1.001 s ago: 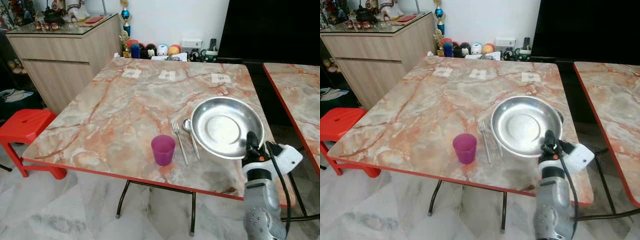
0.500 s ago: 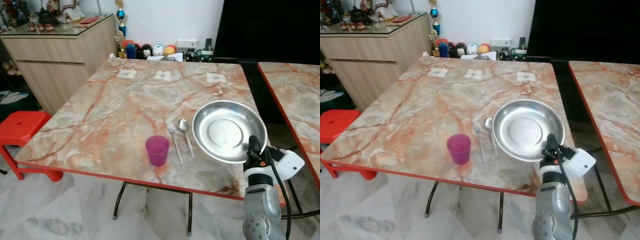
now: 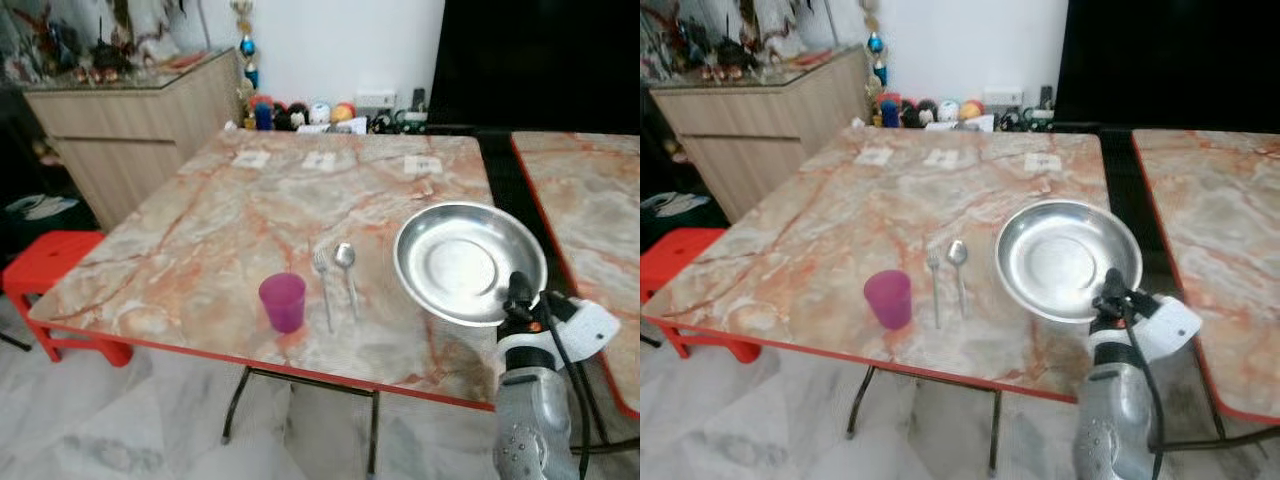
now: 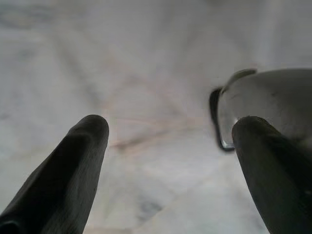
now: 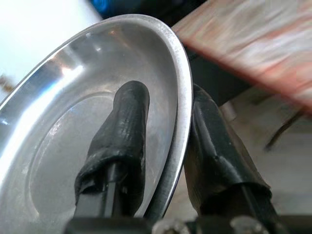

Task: Setting the table

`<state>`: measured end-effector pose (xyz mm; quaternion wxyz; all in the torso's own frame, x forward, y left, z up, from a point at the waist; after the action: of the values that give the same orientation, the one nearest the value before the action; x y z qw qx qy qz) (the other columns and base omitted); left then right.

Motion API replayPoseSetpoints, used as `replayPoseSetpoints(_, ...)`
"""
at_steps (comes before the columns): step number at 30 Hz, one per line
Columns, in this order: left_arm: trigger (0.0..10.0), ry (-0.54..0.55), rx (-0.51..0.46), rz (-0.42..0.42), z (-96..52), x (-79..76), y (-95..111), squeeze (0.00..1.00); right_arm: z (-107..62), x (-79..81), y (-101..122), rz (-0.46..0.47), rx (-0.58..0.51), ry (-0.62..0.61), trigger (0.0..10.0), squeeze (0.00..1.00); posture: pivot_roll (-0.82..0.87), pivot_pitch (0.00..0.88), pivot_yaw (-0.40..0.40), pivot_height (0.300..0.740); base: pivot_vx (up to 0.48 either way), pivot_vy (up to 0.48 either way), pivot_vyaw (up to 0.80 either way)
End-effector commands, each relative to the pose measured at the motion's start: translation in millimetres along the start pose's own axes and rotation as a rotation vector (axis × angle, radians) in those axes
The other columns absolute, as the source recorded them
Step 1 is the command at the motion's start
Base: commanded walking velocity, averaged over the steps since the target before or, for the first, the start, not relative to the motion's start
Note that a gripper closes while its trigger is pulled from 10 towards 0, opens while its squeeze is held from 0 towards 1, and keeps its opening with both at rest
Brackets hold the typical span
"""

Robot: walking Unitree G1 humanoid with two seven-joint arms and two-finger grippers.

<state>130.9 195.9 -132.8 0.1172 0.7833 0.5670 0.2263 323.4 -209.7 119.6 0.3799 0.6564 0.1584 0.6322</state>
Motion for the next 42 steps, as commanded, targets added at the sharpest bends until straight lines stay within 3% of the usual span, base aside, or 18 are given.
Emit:
replayPoseSetpoints(1, 10.0, -0.043, 0.020, 0.005, -0.8, -9.6, -4.5, 0.00, 1.6, 3.8, 6.4, -0.001, -0.028, 0.011, 10.0, 0.00, -0.03, 0.000, 0.003, 0.740, 0.000, -0.379, -0.78)
replayPoseSetpoints(15, 10.0, -0.037, 0.021, -0.005, -0.7, -7.6, -4.5, 0.00, 4.6, 8.0, 4.5, -0.015, -0.029, 0.017, 10.0, 0.00, -0.03, 0.000, 0.006, 0.740, 0.000, -0.371, 0.00)
replayPoseSetpoints(42, 10.0, -0.041, 0.016, 0.001, -0.3, -7.4, -2.8, 0.00, 7.6, -4.7, 10.3, -0.038, -0.055, -0.046, 10.0, 0.00, -0.03, 0.000, 0.010, 0.740, 0.000, -0.370, 0.00)
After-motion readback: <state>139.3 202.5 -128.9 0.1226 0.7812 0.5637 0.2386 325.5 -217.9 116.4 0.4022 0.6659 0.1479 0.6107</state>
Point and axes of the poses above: a point about 5 cm out from each wrist's last joint towards the gripper, its own z axis pointing out of the wrist towards the gripper, its own y axis along the axis of the wrist's last joint, x = y × z, the point moved 3 cm from there along z, pointing out of the wrist towards the gripper, and after that the axes turned 11 degrees about z, right-handed, at the moved point
